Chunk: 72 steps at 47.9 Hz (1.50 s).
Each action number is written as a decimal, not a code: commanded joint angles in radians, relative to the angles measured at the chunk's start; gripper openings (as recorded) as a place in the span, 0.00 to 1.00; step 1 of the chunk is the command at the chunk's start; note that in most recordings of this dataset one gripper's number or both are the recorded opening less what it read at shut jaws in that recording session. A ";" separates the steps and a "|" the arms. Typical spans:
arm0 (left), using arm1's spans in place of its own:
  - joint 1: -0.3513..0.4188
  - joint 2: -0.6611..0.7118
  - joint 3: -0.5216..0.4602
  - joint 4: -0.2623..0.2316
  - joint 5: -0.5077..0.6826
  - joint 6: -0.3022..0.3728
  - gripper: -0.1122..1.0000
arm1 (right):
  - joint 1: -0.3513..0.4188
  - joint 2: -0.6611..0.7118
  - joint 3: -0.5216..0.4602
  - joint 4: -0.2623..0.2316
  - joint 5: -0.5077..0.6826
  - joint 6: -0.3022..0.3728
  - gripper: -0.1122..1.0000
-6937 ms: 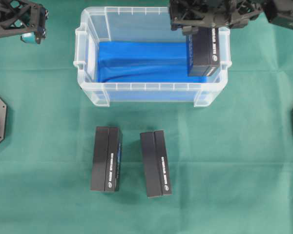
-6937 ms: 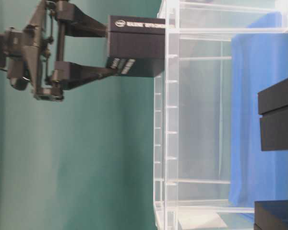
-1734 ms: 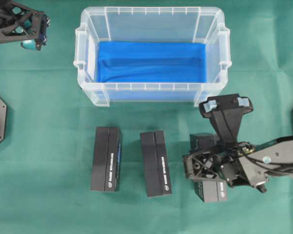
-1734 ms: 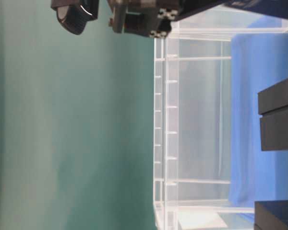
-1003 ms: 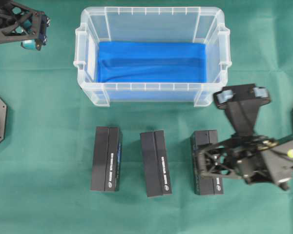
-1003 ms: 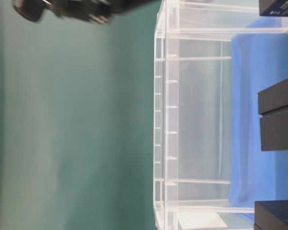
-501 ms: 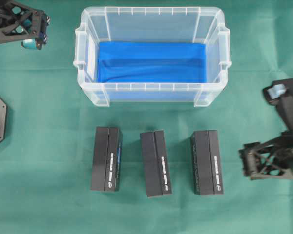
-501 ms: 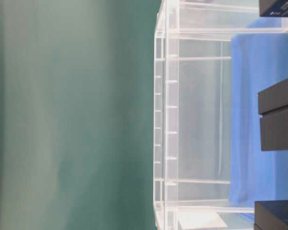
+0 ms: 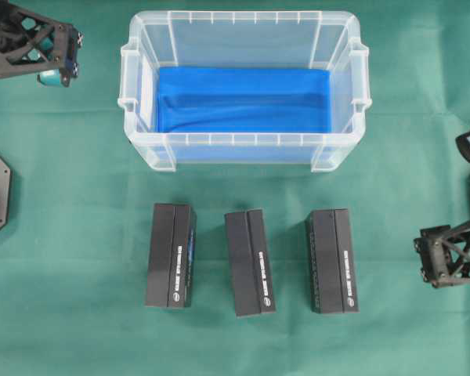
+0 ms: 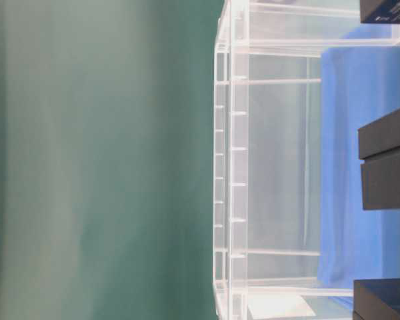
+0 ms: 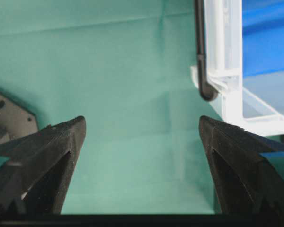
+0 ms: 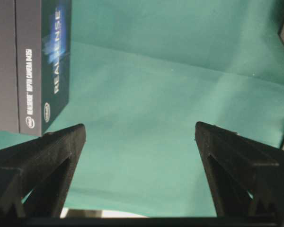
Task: Take out the box from the case.
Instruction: 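Open the right gripper and withdraw it to the upper right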
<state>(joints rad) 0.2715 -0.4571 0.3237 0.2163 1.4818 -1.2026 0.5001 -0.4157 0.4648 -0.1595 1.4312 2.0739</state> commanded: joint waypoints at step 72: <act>-0.011 -0.015 0.000 0.003 -0.003 -0.006 0.96 | -0.950 -0.104 -0.017 -0.021 0.040 -0.937 0.94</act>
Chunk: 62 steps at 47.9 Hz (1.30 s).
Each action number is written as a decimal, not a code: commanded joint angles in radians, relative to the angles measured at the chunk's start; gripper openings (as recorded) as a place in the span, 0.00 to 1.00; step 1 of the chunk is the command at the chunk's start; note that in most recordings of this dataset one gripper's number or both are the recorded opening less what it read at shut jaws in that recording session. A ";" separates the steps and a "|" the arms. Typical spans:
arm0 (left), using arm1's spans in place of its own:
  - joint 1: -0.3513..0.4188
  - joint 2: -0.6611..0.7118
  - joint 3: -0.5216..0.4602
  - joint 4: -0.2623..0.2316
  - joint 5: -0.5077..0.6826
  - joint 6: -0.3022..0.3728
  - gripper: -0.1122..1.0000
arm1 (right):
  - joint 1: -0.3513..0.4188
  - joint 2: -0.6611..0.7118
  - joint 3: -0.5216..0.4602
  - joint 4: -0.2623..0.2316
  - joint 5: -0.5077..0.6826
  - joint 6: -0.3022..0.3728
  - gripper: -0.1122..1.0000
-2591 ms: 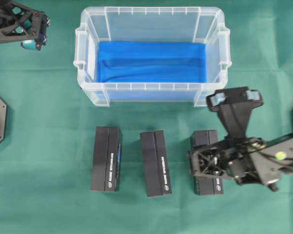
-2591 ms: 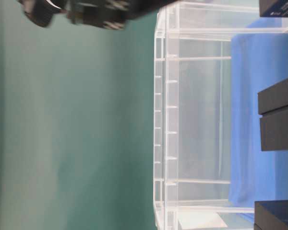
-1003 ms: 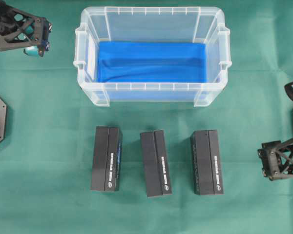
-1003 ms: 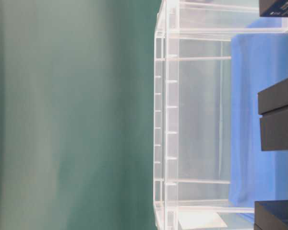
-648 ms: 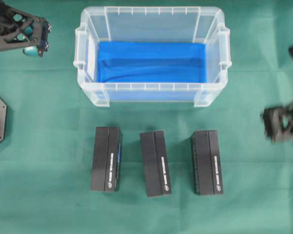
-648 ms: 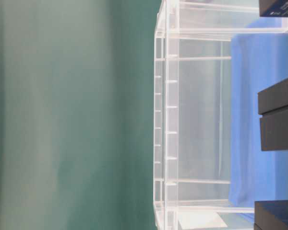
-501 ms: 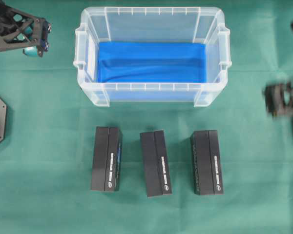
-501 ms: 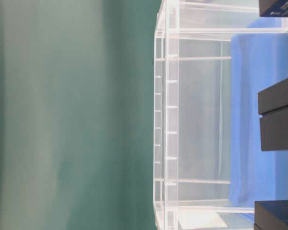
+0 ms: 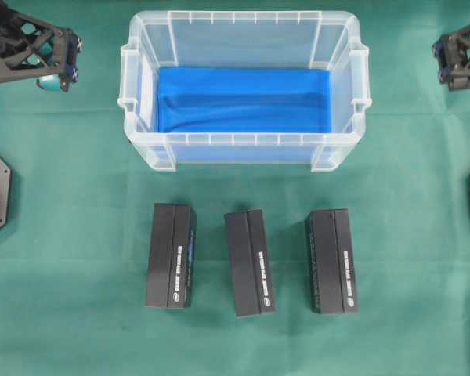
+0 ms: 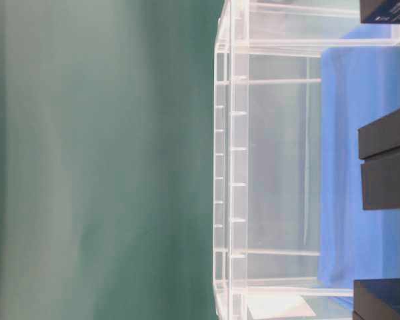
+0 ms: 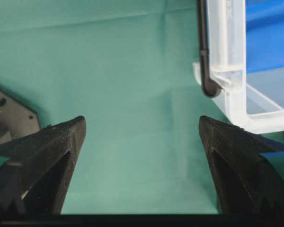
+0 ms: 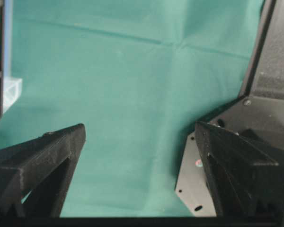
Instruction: Take out the box from the case.
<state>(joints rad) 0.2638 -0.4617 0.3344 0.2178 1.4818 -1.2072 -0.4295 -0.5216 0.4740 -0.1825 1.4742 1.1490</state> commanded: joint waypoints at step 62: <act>0.002 -0.012 -0.009 0.003 -0.003 0.000 0.96 | -0.025 0.011 -0.051 0.018 -0.008 -0.012 0.94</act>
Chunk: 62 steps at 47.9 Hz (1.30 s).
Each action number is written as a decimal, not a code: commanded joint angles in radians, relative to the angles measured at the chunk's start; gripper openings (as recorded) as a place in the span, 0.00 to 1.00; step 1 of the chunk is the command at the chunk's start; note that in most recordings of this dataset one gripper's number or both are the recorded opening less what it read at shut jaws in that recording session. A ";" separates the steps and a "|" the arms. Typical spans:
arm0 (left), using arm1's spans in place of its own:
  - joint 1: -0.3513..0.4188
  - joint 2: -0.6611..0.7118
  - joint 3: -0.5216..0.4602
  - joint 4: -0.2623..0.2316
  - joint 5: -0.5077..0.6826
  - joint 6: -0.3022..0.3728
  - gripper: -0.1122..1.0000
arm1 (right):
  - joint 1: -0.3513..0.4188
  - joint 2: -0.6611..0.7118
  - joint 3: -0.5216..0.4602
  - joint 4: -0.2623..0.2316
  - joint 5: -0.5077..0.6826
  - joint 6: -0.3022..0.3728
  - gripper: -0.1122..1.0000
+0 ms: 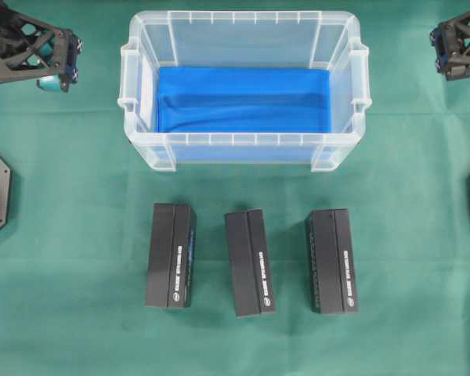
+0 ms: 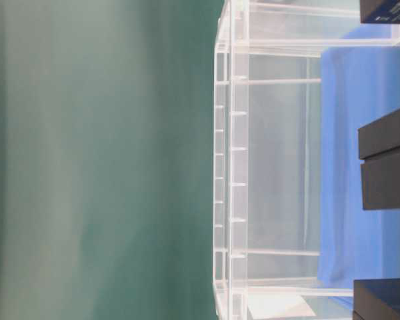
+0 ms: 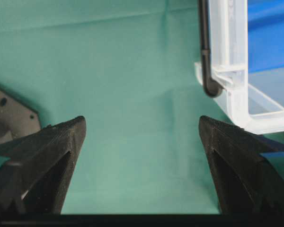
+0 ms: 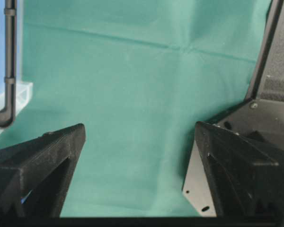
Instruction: Take out the box from the case.
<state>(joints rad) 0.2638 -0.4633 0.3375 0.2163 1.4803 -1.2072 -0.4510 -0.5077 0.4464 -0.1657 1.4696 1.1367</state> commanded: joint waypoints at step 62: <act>0.002 -0.052 0.023 0.003 0.011 -0.028 0.96 | -0.003 -0.003 -0.023 0.002 -0.008 0.000 0.94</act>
